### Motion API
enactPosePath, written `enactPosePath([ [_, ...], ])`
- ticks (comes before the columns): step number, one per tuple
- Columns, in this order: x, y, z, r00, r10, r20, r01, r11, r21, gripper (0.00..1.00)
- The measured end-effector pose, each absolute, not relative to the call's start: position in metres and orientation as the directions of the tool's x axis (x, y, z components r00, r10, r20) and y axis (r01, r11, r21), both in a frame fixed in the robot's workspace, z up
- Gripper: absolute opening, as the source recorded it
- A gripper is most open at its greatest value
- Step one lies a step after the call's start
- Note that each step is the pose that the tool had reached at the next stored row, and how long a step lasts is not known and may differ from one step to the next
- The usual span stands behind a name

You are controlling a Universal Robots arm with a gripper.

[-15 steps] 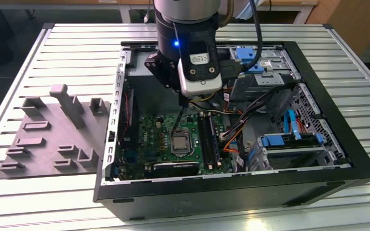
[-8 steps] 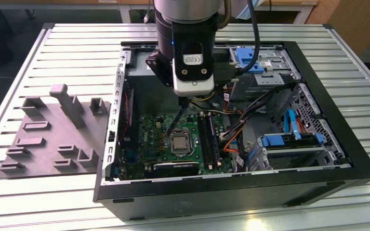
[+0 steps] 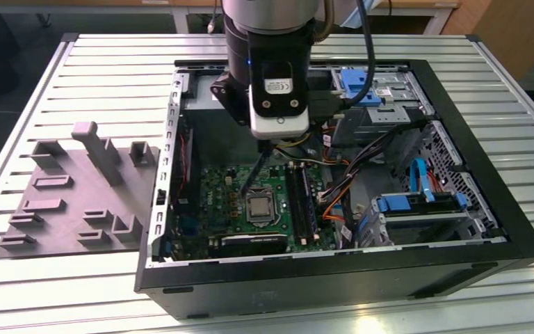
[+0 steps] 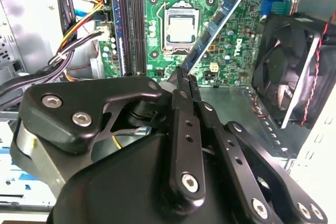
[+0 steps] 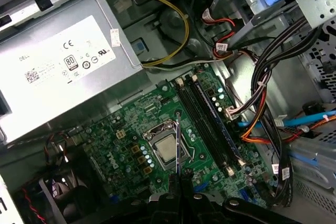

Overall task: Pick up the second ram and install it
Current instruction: 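Insert the second ram into the second slot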

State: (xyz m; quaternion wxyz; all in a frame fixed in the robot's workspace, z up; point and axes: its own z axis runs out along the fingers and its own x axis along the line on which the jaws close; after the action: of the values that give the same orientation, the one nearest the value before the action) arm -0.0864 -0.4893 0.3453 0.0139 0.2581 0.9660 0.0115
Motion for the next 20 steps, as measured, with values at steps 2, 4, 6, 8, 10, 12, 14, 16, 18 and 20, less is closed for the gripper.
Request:
enactPosePath([
  [2, -0.0863, -0.4893, 0.3449, -0.88, 0.474, -0.021, 0.474, 0.88, 0.029, 0.12],
  [4, -0.0863, -0.4893, 0.3445, -0.894, 0.448, -0.021, 0.448, 0.894, 0.029, 0.12],
  [6, -0.0861, -0.4893, 0.3438, -0.905, 0.424, -0.021, 0.423, 0.906, 0.03, 0.12],
  [8, -0.0859, -0.4893, 0.3432, -0.916, 0.401, -0.021, 0.4, 0.916, 0.029, 0.12],
  [10, -0.0855, -0.4893, 0.3427, -0.925, 0.38, -0.021, 0.38, 0.925, 0.029, 0.12],
  [12, -0.0849, -0.4893, 0.3422, -0.932, 0.362, -0.021, 0.361, 0.932, 0.029, 0.12],
  [14, -0.0839, -0.4893, 0.3417, -0.938, 0.346, -0.021, 0.345, 0.938, 0.029, 0.12],
  [16, -0.0827, -0.4893, 0.341, -0.944, 0.33, -0.021, 0.329, 0.944, 0.029, 0.12],
  [18, -0.0816, -0.4893, 0.34, -0.948, 0.316, -0.021, 0.315, 0.948, 0.03, 0.12],
  [20, -0.0803, -0.4893, 0.3391, -0.953, 0.302, -0.021, 0.302, 0.953, 0.03, 0.12],
])
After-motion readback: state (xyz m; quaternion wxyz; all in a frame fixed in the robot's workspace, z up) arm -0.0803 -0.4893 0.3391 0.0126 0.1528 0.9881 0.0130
